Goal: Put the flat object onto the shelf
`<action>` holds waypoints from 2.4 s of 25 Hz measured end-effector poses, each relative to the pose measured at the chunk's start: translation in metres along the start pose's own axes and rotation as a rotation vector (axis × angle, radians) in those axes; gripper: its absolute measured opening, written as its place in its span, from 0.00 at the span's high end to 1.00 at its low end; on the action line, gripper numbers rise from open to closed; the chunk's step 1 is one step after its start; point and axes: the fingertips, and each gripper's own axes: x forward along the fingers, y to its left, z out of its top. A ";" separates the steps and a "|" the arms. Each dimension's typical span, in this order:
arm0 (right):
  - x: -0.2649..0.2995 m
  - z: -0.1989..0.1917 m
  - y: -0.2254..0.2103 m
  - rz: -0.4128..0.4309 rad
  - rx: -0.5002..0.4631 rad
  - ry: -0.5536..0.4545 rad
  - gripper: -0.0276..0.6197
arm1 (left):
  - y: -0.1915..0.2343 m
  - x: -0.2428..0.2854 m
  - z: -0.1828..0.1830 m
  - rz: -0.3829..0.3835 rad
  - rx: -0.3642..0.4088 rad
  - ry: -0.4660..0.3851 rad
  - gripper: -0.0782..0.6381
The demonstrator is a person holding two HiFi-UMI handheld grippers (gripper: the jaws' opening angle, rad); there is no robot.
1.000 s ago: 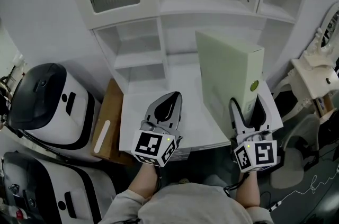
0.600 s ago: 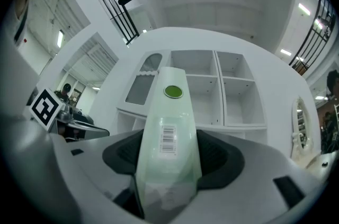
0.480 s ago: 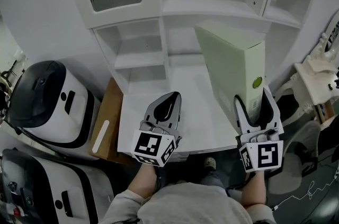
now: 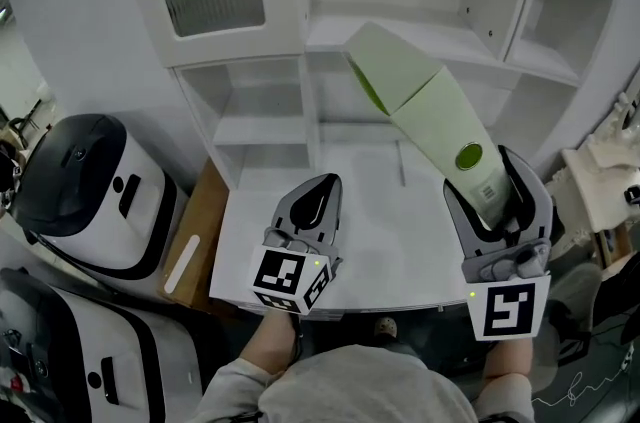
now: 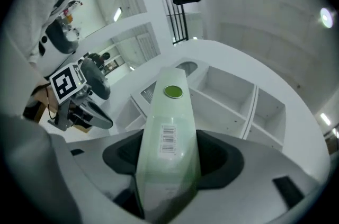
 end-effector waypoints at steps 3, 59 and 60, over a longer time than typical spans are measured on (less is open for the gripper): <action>0.008 0.009 -0.009 0.054 -0.200 0.002 0.50 | 0.001 0.012 0.002 0.012 0.001 -0.005 0.87; 0.142 -0.037 -0.027 0.185 -0.845 -0.069 0.50 | 0.013 0.033 -0.014 0.235 -0.004 0.005 0.87; 0.145 -0.039 -0.027 0.185 -0.847 -0.071 0.50 | 0.013 0.033 -0.014 0.242 -0.003 0.006 0.87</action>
